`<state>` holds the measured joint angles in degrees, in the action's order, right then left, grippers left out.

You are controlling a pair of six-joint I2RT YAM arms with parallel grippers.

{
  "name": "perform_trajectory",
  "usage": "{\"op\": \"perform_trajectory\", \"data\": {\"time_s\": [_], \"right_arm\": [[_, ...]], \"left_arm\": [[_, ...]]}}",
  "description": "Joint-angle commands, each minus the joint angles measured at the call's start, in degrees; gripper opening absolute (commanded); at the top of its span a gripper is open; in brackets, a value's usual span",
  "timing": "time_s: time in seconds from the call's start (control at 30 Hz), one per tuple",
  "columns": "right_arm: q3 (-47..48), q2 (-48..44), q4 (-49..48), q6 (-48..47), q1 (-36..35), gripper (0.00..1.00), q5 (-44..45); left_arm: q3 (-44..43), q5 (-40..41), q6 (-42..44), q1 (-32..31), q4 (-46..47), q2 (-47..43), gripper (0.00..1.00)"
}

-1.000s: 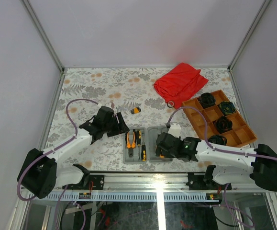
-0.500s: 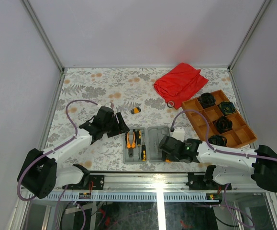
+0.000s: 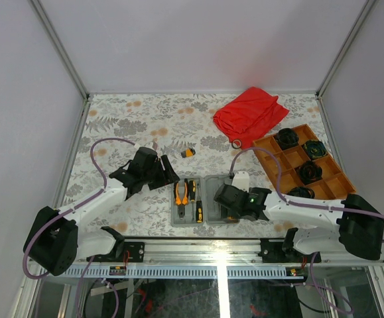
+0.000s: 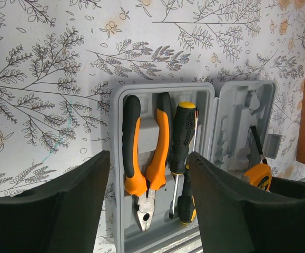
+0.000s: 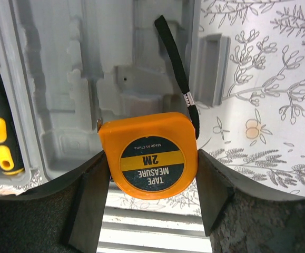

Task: Sort the tools into containers
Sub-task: Place the engineering item in the storage box.

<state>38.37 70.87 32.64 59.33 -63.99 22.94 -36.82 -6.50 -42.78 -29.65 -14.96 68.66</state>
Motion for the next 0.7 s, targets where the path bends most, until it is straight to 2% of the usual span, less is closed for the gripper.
{"op": "perform_trajectory", "data": {"time_s": [0.0, 0.27, 0.5, 0.67], "right_arm": [[3.1, 2.9, -3.0, -3.8, 2.2, 0.11, 1.6], [4.3, 6.4, -4.8, -6.2, 4.3, 0.11, -0.7], [5.6, 9.7, -1.2, -4.9, 4.4, 0.24, -1.9], [3.9, 8.1, -1.1, -2.9, 4.3, 0.29, -4.1]], "left_arm": [[0.5, 0.4, -0.4, -0.4, 0.8, -1.3, 0.6], [0.7, 1.2, -0.1, -0.3, 0.2, -1.4, 0.6], [0.3, 1.0, 0.0, -0.3, 0.2, -0.7, 0.6], [0.4, 1.1, -0.1, -0.3, 0.3, -0.6, 0.6]]}}
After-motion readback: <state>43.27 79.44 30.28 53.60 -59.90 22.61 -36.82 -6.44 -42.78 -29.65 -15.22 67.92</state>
